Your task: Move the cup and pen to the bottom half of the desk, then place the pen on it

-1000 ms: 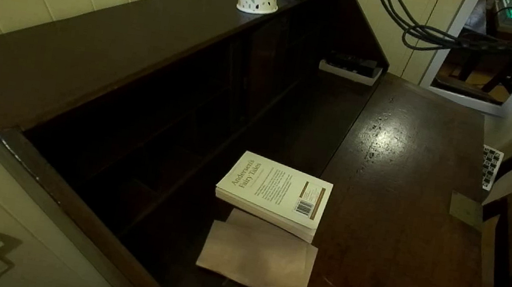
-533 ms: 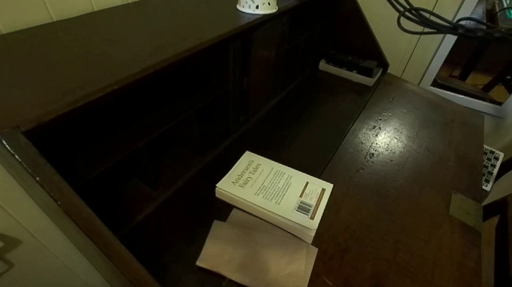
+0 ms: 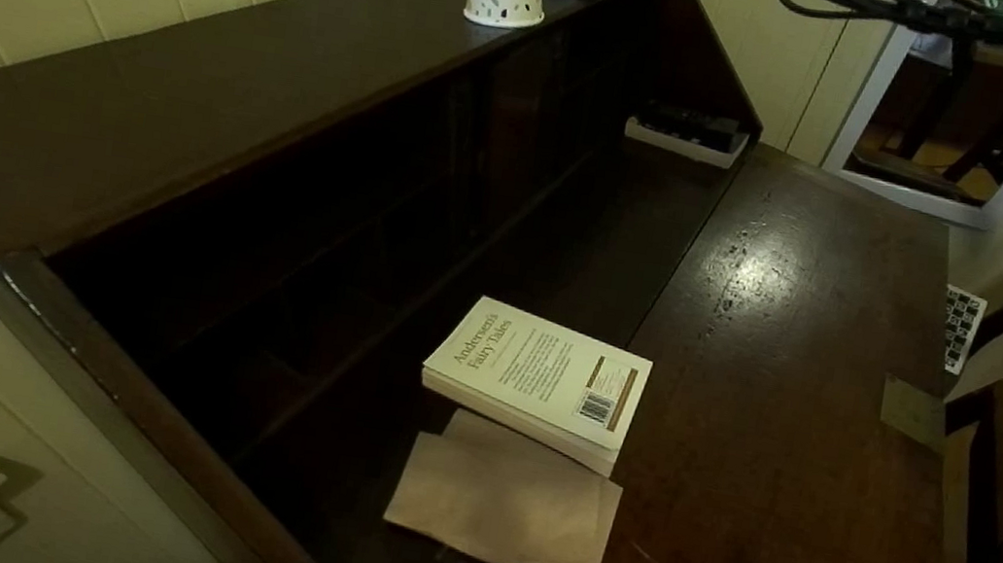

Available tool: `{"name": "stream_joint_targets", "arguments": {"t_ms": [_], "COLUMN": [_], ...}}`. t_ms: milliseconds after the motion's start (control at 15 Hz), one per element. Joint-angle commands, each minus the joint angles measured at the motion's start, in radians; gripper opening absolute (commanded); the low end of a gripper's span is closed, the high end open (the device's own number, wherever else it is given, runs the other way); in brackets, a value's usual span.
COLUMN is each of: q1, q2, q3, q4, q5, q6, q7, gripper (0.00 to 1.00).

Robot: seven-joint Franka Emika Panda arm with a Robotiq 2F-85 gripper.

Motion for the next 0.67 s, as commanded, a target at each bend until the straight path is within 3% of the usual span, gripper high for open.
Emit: {"name": "stream_joint_targets", "arguments": {"t_ms": [0,600], "q1": [0.038,0.112], "q2": [-0.017,-0.025], "q3": [-0.006,-0.017], "q4": [0.023,0.005], "q5": [-0.031,-0.095], "q6": [-0.054,-0.149], "q7": [0.067,0.147], "gripper": [1.00,1.00]}}
